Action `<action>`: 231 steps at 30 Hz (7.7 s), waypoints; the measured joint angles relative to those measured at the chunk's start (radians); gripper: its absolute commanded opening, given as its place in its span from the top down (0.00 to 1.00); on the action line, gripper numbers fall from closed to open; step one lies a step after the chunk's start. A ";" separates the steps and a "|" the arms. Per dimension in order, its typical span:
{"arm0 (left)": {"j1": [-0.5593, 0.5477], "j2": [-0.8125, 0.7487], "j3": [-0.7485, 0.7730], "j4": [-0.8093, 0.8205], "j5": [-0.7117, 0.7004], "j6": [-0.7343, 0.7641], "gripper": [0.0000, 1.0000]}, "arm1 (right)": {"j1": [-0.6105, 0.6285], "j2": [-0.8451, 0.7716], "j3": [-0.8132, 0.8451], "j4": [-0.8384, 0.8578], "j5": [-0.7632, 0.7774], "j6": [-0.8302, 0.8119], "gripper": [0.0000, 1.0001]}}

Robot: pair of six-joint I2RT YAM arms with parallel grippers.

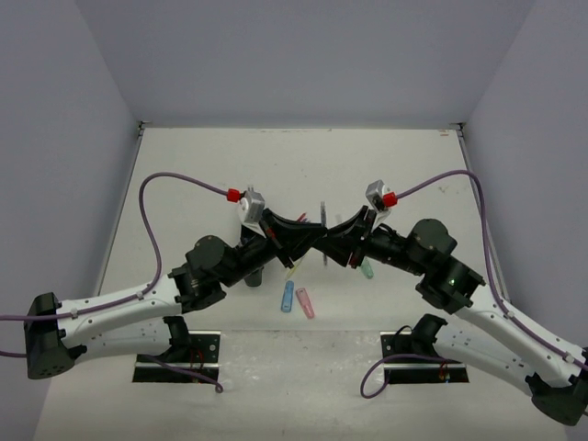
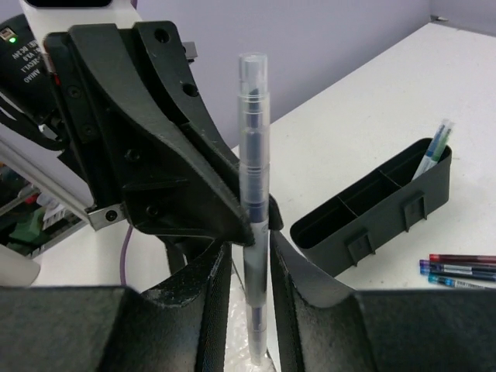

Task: Sort the stationery into containers
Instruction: Close the pen cap on the pen, then place the pen in the storage box, then pick up the pen from the center of the board, then close the pen cap on the pen.

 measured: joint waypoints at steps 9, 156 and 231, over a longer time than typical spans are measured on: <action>0.000 0.008 0.045 -0.050 0.013 0.041 0.34 | -0.002 0.010 -0.003 0.002 -0.042 -0.007 1.00; 0.262 -0.106 0.177 -1.309 -0.407 -0.019 0.00 | 0.053 1.208 0.560 -0.774 0.606 0.887 0.81; 0.237 0.575 0.334 -0.916 -0.103 0.085 1.00 | 0.062 0.087 -0.100 -0.379 0.407 0.308 1.00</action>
